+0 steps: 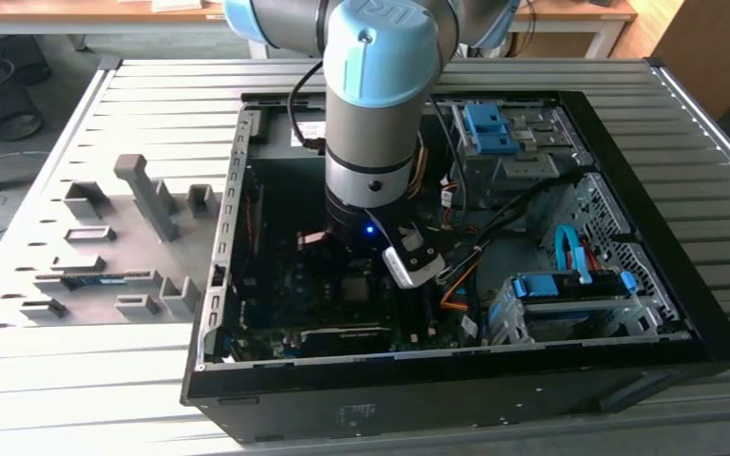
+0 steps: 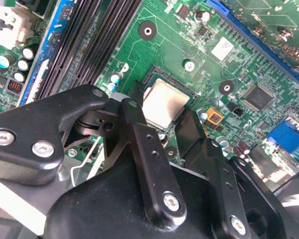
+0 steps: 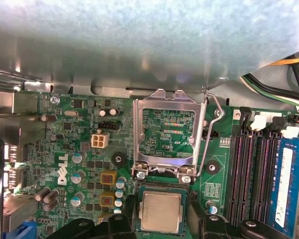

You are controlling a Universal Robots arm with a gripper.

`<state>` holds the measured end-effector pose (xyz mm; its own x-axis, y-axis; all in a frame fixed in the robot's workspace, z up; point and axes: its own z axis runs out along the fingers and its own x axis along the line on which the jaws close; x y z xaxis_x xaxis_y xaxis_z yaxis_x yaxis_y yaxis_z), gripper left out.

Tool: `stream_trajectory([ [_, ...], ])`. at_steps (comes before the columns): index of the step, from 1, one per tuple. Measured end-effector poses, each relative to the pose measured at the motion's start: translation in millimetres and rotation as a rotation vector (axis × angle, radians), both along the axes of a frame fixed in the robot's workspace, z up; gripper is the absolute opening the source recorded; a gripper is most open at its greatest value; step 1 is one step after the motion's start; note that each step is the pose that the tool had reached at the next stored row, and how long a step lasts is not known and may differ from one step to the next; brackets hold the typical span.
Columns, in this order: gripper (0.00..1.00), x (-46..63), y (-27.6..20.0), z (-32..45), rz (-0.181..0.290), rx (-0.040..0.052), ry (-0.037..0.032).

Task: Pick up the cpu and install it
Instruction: 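Place the cpu into insertion slot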

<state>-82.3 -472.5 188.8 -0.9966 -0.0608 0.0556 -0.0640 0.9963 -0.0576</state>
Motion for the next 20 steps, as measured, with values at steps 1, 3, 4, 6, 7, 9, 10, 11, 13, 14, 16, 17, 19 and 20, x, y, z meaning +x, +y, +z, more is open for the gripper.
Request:
stream_trajectory([
  [1, 0.52, 0.0, 0.0, -0.1, 0.000, 0.0001, -0.0001],
  [3, 0.52, 0.0, 0.0, 0.3, 0.000, 0.0004, -0.0001],
  [4, 0.52, 0.0, 0.0, 4.3, 0.000, 0.0003, -0.0001],
  [6, 0.52, 0.0, 0.0, 8.3, 0.000, 0.0002, -0.0001],
  [7, 0.52, 0.0, 0.0, 9.6, 0.000, 0.0002, -0.0001],
  [9, 0.52, 0.0, 0.1, 10.6, 0.000, 0.0006, -0.0002],
  [10, 0.52, 0.0, 0.1, 10.7, 0.000, 0.0007, -0.0003],
  [11, 0.52, 0.0, 0.0, 11.1, 0.000, 0.0003, -0.0001],
  [13, 0.52, 0.0, 0.0, 11.2, 0.000, 0.0004, -0.0001],
  [14, 0.52, 0.1, 0.0, 11.2, 0.000, 0.0004, 0.0000],
  [16, 0.52, 0.6, 0.0, 10.9, 0.000, 0.0003, 0.0016],
  [17, 0.52, 0.7, 0.0, 10.5, 0.000, 0.0002, 0.0025],
  [19, 0.52, 0.8, 0.0, 9.2, 0.000, 0.0003, 0.0037],
  [20, 0.52, 0.8, 0.0, 8.6, 0.000, 0.0003, 0.0041],
])
